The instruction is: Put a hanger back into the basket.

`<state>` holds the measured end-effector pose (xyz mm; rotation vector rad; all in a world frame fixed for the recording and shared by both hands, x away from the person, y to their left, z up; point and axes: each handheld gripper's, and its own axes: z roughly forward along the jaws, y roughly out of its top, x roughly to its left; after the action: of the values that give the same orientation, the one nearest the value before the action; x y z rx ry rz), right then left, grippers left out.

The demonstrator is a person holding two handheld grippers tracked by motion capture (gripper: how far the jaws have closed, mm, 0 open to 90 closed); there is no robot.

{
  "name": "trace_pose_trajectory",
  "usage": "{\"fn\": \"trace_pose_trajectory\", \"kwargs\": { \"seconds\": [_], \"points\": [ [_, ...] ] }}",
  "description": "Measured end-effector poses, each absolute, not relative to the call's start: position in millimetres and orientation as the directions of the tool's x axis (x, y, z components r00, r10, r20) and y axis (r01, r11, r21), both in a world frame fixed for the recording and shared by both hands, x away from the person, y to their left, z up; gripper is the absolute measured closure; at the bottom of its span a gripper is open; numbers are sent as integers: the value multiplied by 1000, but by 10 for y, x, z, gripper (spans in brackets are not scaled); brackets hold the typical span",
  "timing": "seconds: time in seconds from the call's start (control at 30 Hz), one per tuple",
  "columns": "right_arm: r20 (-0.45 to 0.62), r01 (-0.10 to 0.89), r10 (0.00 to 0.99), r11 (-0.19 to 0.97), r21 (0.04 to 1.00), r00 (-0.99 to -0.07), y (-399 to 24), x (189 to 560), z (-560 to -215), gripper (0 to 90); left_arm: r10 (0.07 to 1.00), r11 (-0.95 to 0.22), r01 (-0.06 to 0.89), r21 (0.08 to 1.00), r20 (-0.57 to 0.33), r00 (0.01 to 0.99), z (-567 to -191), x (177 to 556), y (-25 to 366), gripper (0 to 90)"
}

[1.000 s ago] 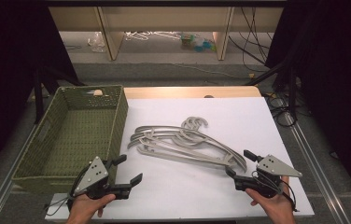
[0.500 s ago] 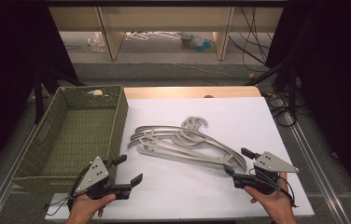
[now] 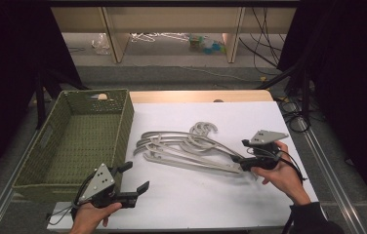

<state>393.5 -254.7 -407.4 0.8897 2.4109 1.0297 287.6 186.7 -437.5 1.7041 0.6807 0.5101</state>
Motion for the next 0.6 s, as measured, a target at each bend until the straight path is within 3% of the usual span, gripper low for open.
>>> {"fn": "trace_pose_trajectory", "kwargs": {
  "seconds": [0.6],
  "points": [
    [-174, 425, 591, 726, 541, -788, -2118, 4552, -4373, 550, 671, -168, 165, 972, -10, 741, -4375, 2885, 1861, 159]
  ]
}}
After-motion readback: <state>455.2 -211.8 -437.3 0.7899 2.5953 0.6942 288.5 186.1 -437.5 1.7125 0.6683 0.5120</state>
